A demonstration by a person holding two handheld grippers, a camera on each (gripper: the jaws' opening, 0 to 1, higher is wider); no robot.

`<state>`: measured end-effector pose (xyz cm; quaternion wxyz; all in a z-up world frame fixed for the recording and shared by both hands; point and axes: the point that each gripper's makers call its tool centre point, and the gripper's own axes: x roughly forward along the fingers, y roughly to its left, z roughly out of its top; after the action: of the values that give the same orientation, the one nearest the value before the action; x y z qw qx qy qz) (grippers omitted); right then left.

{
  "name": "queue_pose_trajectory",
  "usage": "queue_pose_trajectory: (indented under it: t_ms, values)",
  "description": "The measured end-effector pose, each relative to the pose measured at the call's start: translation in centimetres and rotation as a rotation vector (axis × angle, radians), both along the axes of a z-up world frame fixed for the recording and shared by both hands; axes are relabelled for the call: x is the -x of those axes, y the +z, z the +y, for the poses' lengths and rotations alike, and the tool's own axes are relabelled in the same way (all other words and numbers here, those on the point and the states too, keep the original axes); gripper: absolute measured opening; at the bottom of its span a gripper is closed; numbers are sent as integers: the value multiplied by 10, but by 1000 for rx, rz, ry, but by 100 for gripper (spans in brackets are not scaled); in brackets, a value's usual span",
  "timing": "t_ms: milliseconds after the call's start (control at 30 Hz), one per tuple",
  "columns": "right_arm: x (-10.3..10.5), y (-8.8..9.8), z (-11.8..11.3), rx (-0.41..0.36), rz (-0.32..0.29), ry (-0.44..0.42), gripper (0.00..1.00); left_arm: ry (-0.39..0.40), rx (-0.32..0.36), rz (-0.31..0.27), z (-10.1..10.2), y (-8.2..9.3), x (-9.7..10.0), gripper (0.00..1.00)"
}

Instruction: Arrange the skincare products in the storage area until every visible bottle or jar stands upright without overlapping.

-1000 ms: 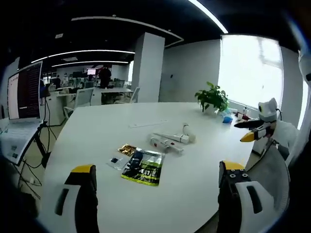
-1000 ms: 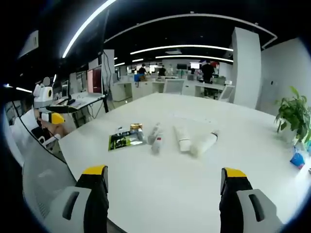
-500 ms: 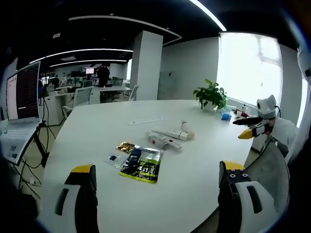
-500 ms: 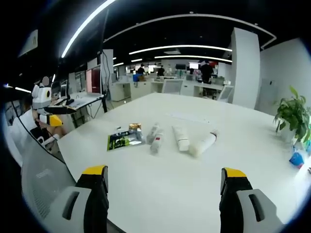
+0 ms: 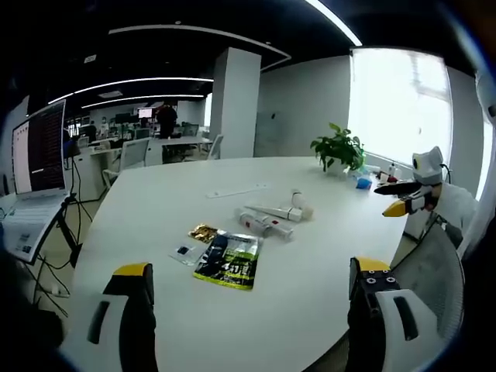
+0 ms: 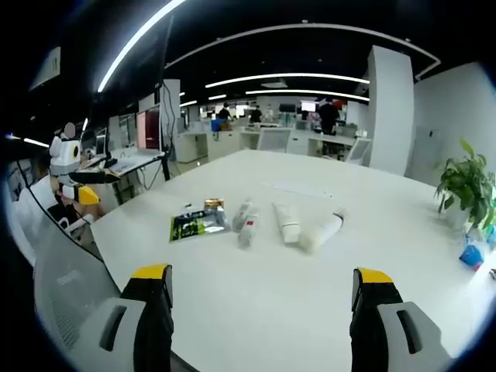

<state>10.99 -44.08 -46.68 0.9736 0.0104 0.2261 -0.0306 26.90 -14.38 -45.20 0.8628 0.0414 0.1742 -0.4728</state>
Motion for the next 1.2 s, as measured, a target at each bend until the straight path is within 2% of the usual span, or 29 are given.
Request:
queue_pose_trajectory:
  t_ms: [300, 500, 567, 633, 700, 967, 1200]
  values:
    - [-2, -2, 2, -15, 2, 6, 100, -4, -12, -13, 1, 0, 2, 99]
    - [-1, -6, 4, -25, 14, 5, 100, -7, -28, 0, 2, -5, 4, 99]
    - [-1, -6, 4, -21, 15, 3, 100, 1, -31, 26, 3, -9, 3, 98]
    - [-1, -6, 4, -16, 17, 5, 100, 1, -32, 28, 4, -10, 3, 99]
    - [-2, -7, 3, -6, 17, 12, 100, -1, -35, 6, 3, -8, 3, 99]
    - [-5, -8, 3, 15, 20, 26, 100, -13, -26, -13, 0, -7, 3, 99]
    - [-10, -10, -3, 11, 27, 28, 99, -15, -29, -3, -4, -9, 2, 99]
